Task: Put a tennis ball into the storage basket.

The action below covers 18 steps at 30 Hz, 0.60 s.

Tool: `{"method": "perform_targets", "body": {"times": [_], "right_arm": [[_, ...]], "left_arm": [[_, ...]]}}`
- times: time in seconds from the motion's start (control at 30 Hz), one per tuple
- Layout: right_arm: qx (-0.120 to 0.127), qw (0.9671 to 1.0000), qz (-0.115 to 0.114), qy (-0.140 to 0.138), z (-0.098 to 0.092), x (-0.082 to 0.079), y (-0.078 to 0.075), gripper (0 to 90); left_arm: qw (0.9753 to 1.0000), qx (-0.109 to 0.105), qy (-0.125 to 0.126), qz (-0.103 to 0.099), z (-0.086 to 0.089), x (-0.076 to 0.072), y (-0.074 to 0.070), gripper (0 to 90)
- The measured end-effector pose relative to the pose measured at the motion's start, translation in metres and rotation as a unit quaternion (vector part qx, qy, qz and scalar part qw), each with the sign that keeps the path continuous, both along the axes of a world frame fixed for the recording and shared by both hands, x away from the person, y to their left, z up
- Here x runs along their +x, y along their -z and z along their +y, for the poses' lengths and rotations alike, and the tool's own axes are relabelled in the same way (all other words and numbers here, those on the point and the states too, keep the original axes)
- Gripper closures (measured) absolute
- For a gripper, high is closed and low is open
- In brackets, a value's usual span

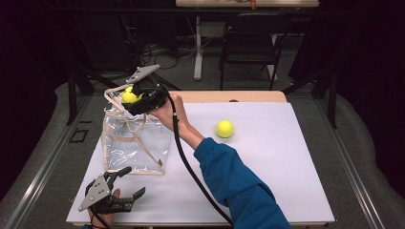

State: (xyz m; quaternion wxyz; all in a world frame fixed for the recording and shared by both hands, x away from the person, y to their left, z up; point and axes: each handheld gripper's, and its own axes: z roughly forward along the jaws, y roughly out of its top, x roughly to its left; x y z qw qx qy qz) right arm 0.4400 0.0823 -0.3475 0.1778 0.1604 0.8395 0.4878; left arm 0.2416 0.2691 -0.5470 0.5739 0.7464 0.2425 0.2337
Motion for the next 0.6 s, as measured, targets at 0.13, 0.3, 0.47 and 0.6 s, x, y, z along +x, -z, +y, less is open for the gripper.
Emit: {"method": "perform_targets", "body": {"times": [0.13, 0.3, 0.47, 0.6], "right_arm": [[-0.001, 1.0, 0.0, 0.0, 0.002, 0.0, 0.001, 26.3], [-0.001, 1.0, 0.0, 0.0, 0.002, 0.0, 0.001, 26.2], [-0.009, 0.9999, 0.008, -0.002, 0.01, 0.004, 0.003, 26.2], [-0.012, 0.9998, 0.013, -0.003, 0.015, 0.006, 0.005, 26.1]], "left_arm": [[1.0, 0.0, 0.0, 0.0, 0.0, 0.0, 0.0, 15.8], [1.0, 0.0, 0.0, 0.0, 0.0, 0.0, 0.0, 15.8], [1.0, -0.001, -0.001, 0.002, 0.0, 0.0, 0.0, 15.8], [1.0, 0.0, 0.0, 0.003, 0.001, 0.0, 0.0, 15.8]]}}
